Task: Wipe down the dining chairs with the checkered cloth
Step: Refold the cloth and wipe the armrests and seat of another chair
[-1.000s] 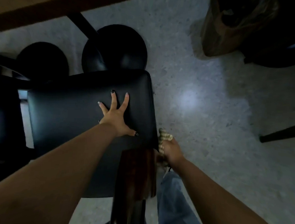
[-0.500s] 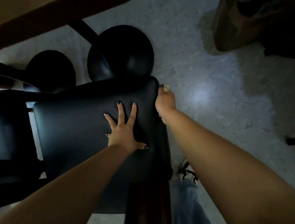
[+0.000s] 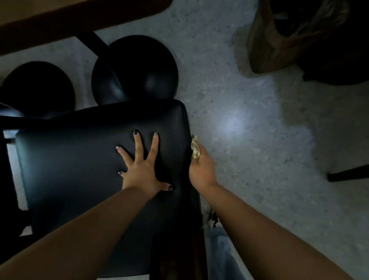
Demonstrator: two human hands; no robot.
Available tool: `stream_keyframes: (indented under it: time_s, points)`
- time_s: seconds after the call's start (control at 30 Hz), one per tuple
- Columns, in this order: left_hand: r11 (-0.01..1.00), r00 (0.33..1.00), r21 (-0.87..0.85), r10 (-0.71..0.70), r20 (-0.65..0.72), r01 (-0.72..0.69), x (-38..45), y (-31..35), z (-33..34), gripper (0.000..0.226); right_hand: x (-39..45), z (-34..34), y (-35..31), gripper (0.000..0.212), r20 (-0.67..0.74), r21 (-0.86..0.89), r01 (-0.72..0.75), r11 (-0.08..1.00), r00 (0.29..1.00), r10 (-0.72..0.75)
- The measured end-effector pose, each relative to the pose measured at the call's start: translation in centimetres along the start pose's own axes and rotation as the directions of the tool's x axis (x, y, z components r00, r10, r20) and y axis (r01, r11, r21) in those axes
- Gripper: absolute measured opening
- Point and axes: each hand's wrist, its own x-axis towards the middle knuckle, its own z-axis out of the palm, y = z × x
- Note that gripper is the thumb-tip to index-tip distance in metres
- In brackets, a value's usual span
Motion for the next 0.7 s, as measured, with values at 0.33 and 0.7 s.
stream_keyframes:
  time_s: [0.33,0.7]
  points:
    - [1.0,1.0,-0.021,-0.002,0.02,0.003,0.0,0.3,0.1,0.148,8.5,2.1,-10.1,0.031,-0.16,-0.325,0.04,0.945,0.982,-0.096]
    - [0.887,0.976,-0.453,0.167,0.139,-0.087,-0.2,-2.5,-2.7,0.121,9.0,10.7,-17.5,0.043,0.161,-0.816,0.205,0.54,0.979,-0.128]
